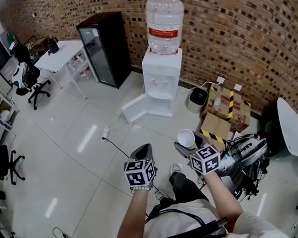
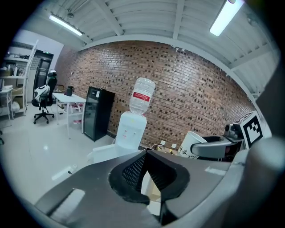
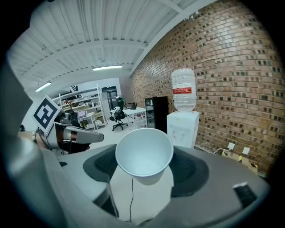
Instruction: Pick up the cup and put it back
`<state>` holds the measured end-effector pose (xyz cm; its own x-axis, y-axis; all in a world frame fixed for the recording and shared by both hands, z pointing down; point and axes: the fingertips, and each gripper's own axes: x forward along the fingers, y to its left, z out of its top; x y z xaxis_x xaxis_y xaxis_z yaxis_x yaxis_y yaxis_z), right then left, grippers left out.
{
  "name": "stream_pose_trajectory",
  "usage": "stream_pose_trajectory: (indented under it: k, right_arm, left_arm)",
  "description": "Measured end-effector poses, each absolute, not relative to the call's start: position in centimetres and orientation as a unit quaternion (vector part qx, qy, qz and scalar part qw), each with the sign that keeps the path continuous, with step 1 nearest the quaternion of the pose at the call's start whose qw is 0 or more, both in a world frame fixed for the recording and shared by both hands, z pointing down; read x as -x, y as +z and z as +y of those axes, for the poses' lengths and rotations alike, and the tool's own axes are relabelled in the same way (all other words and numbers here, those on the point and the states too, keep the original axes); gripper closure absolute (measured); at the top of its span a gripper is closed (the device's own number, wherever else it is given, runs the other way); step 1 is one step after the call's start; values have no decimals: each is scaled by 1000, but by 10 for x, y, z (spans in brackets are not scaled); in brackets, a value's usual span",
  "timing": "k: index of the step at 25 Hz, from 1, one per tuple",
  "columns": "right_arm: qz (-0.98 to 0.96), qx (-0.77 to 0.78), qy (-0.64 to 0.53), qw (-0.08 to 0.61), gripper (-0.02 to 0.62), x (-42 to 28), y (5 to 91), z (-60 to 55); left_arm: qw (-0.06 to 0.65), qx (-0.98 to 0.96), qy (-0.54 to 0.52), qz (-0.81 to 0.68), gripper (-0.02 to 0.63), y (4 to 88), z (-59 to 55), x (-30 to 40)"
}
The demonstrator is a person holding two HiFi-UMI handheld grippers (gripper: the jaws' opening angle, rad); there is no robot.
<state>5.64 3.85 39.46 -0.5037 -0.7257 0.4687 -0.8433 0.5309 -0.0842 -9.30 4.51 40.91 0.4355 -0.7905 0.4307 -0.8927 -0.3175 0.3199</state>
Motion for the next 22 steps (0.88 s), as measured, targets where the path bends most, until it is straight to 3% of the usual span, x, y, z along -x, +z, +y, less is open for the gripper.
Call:
stream_pose_trajectory:
  k: [10, 22]
  right_arm:
    - [-852, -456, 176, 188, 239, -54, 434, -46]
    - [-859, -444, 157, 203, 239, -60, 518, -238]
  left_arm:
    - [265, -801, 110, -525, 606, 427, -17, 92]
    - [273, -794, 136, -527, 606, 482, -197, 80]
